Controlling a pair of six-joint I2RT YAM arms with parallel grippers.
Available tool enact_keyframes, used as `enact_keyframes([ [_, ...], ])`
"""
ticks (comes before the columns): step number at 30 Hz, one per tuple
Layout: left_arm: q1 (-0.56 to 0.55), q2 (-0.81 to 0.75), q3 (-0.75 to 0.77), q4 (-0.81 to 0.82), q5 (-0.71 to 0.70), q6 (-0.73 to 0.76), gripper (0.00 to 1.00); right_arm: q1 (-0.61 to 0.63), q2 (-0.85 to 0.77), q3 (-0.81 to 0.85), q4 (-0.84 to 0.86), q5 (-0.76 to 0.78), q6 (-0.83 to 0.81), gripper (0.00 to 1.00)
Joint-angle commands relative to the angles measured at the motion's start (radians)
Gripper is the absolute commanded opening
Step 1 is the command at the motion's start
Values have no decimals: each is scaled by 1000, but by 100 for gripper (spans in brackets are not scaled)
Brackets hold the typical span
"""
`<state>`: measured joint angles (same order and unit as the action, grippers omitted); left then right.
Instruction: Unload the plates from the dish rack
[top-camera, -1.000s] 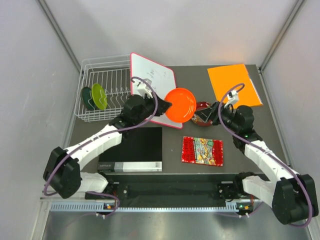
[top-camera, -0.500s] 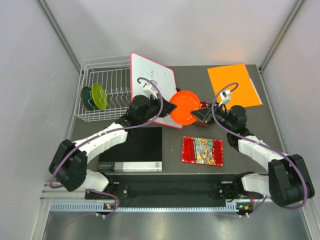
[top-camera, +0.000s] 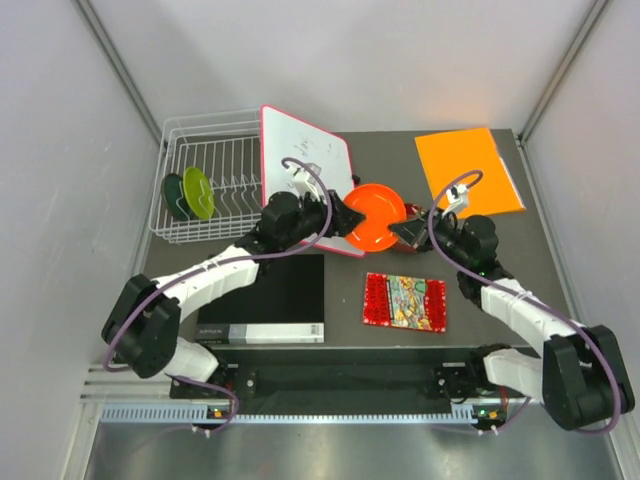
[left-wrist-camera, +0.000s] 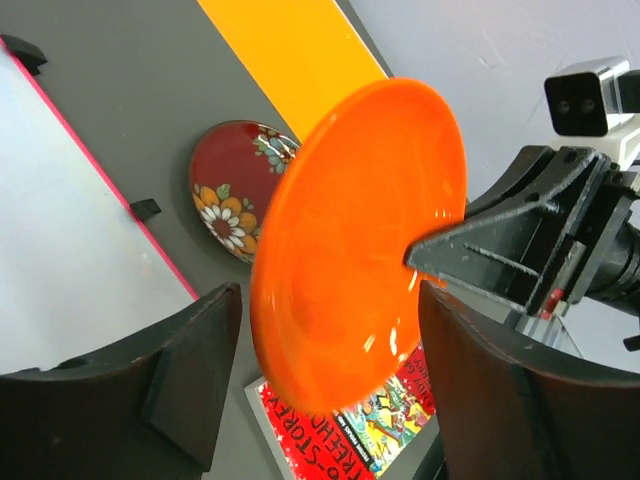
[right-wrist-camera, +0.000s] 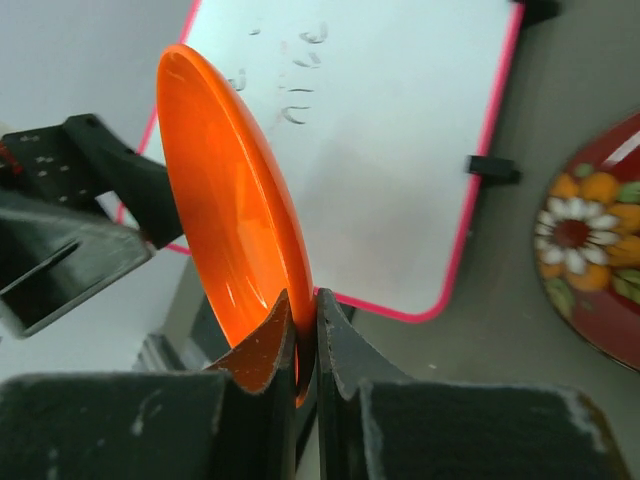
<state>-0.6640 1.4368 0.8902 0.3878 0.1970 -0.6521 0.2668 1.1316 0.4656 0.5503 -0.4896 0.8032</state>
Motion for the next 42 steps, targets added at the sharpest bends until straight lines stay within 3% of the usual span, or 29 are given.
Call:
enact_keyframes([
  [1, -13, -97, 36, -47, -85, 147, 83, -66, -98, 61, -228, 140, -127, 0],
  [4, -13, -172, 46, -134, -258, 235, 85, -188, -105, 50, -283, 97, -140, 0],
  [5, -13, -191, 46, -157, -308, 256, 99, -224, -105, 47, -299, 94, -145, 0],
  [6, -13, -208, 44, -188, -421, 302, 99, -274, -102, 44, -311, 91, -154, 0],
  [10, -11, -279, 36, -219, -644, 381, 99, -360, -47, 73, -363, 72, -222, 0],
  [18, 4, -268, 67, -202, -889, 479, 99, -377, 177, 143, -271, 19, -231, 0],
  [21, 93, -253, 61, -228, -868, 454, 99, -377, 276, 177, -224, -7, -226, 0],
  [27, 286, -251, -10, -222, -694, 346, 99, -379, 462, 211, -96, -90, -211, 0],
  [35, 400, -170, -22, -190, -604, 292, 99, -377, 576, 231, -29, -125, -206, 1],
  [39, 428, -144, -40, -150, -588, 270, 99, -377, 579, 231, -53, -129, -235, 14],
  [40, 432, -138, -39, -150, -582, 269, 99, -377, 577, 232, -65, -126, -243, 24],
  [42, 445, -125, -37, -150, -582, 267, 99, -377, 568, 235, -105, -126, -272, 32],
])
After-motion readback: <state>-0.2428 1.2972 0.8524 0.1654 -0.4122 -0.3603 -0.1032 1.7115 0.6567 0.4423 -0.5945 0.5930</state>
